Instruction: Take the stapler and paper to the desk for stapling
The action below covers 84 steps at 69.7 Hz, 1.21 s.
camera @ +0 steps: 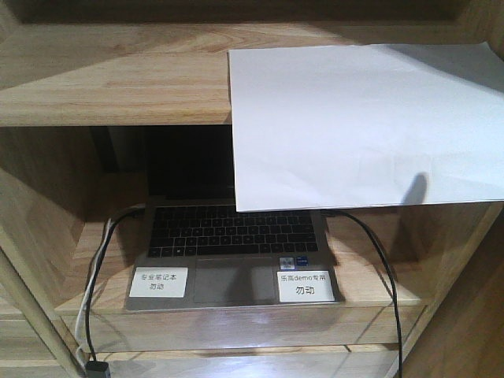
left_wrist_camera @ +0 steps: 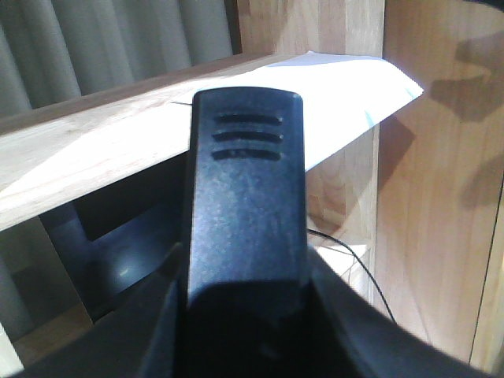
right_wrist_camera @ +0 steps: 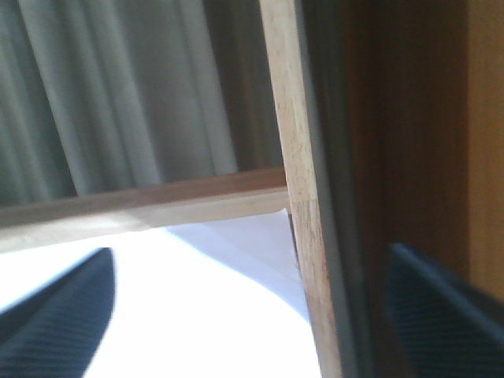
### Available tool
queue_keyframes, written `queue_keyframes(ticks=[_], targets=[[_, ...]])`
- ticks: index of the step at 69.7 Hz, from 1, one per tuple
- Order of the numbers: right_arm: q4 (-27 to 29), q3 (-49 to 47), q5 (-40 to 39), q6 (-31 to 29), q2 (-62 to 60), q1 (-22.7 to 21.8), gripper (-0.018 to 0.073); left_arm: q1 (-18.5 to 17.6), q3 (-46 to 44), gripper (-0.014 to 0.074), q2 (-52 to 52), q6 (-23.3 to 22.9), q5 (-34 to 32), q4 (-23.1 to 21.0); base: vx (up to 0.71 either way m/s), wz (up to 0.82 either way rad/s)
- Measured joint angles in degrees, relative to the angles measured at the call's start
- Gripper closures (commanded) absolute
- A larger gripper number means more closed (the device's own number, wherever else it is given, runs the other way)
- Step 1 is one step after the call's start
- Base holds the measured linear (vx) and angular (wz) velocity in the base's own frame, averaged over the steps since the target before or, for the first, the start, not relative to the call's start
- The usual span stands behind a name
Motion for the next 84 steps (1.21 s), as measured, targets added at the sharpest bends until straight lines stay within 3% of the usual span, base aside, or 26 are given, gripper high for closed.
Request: queue_keyframes(ticks=[8, 15, 29, 36, 43, 67, 84], targets=[[0.0, 0.0, 0.0, 4.1, 0.0, 0.0, -0.0155, 0.0, 0.0, 0.0603, 0.0, 0.0, 0.0, 0.0, 0.0, 0.0], [-0.2, 0.0, -0.1, 12.1, 0.0, 0.0, -0.0146, 0.0, 0.0, 0.0603, 0.0, 0.0, 0.0, 0.0, 0.0, 0.0], [-4.4, 0.0, -0.1, 39.3, 0.0, 0.0, -0.0137, 0.0, 0.0, 0.0603, 0.0, 0.0, 0.0, 0.0, 0.0, 0.0], [-6.3, 0.0, -0.4, 48.4, 0.0, 0.1, -0.0129, 0.0, 0.0, 0.0603, 0.0, 0.0, 0.0, 0.0, 0.0, 0.0], [-7.7, 0.0, -2.0, 52.2, 0.0, 1.3, -0.0123, 0.0, 0.0, 0.0603, 0.0, 0.0, 0.0, 0.0, 0.0, 0.0], [-18.9, 1.6, -7.8, 65.0, -0.1, 16.4, -0.0105, 0.0, 0.0, 0.0603, 0.0, 0.0, 0.0, 0.0, 0.0, 0.0], [-16.3, 15.5, -16.8, 71.9, -3.7, 25.2, -0.0088, 0.0, 0.0, 0.0603, 0.0, 0.0, 0.0, -0.1, 0.0, 0.0]])
